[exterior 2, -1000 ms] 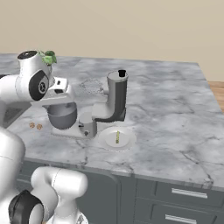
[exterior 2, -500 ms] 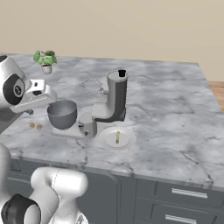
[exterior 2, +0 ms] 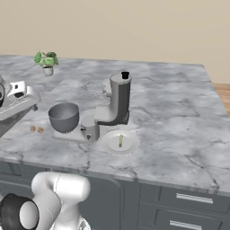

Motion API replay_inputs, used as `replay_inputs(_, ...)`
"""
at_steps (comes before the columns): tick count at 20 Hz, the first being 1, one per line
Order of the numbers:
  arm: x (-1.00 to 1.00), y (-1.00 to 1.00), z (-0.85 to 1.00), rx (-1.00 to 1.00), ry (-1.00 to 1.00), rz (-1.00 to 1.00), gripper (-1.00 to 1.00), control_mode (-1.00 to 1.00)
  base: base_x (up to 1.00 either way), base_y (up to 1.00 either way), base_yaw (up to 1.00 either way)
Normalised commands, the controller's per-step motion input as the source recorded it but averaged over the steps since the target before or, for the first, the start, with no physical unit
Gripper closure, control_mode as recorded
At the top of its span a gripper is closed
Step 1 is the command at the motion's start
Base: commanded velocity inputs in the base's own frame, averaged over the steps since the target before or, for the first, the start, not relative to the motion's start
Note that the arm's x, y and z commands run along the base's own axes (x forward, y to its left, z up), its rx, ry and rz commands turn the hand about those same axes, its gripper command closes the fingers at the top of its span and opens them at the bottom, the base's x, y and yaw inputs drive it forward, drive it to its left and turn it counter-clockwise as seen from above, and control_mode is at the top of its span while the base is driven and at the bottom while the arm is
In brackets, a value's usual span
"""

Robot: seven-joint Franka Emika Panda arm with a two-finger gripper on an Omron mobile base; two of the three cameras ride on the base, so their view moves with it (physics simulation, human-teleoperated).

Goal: Add butter and sugar cubes to the stand mixer bowl and then turn on the stand mixer to begin making frosting.

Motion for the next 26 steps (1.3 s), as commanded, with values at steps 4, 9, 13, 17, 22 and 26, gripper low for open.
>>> replay_inputs(4, -0.06, 0.52, 0.0, -0.08, 0.0, 0.1, -1.0, -1.0, 0.0, 0.0, 0.0)
replay_inputs(9, -0.01, 0.47, -0.03, -0.05, 0.0, 0.09, -1.0, -1.0, 0.0, 0.0, 0.0)
replay_inputs(13, 0.0, 0.39, -0.11, 0.0, 0.0, 0.05, -1.0, -1.0, 0.0, 0.0, 0.0)
replay_inputs(17, 0.0, 0.33, -0.22, 0.0, 0.03, 0.03, -1.0, -1.0, 0.0, 0.0, 0.0)
replay_inputs(22, 0.17, 0.27, -0.38, 0.02, 0.11, 0.04, -1.0, -1.0, 0.0, 0.0, 0.0)
replay_inputs(26, 0.41, 0.26, -0.36, 0.02, 0.18, 0.04, -1.0, -1.0, 0.0, 0.0, 0.0)
